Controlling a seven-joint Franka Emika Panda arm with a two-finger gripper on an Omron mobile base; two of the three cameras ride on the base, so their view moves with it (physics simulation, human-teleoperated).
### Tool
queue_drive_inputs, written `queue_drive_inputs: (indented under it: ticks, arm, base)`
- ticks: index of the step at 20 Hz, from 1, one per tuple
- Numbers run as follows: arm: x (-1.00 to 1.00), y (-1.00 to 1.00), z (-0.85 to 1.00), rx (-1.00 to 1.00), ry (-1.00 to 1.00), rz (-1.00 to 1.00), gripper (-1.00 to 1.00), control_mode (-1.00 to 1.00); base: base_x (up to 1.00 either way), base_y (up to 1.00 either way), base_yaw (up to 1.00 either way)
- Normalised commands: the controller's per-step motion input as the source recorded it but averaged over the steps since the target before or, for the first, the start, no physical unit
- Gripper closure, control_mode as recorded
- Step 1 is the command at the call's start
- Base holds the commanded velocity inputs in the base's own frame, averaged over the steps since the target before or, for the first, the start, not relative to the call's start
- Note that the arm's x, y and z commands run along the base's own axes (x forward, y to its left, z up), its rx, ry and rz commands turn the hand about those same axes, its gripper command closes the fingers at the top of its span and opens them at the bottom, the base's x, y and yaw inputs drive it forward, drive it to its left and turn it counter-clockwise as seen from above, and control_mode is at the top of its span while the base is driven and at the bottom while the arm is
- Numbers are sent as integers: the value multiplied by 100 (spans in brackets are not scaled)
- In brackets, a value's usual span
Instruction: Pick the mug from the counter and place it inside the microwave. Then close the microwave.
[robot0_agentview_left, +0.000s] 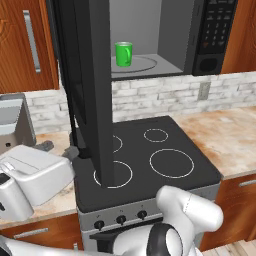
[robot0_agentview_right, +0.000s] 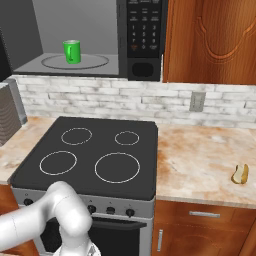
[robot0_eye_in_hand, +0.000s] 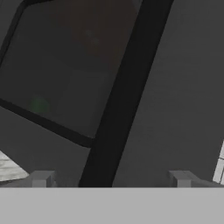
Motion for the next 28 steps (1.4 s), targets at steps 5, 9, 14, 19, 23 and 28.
queue_drive_inputs:
  ticks: [5, 9, 14, 19, 23, 28]
  arm:
    - [0, -1, 0, 0, -11, -5, -100, -100]
    - [0, -17, 4, 0, -10, -2, -100, -100]
    - [3, -37, 3, 0, -1, 0, -100, -100]
    - [2, -39, 0, 0, 0, 0, -100, -100]
    - [2, -40, 0, 0, 0, 0, -100, -100]
    - [1, -43, 5, 0, 0, 0, -100, -100]
  base:
    - [0, 0, 0]
    - [0, 0, 0]
    - [0, 0, 0]
    - [0, 0, 0]
    - [0, 0, 0]
    - [0, 0, 0]
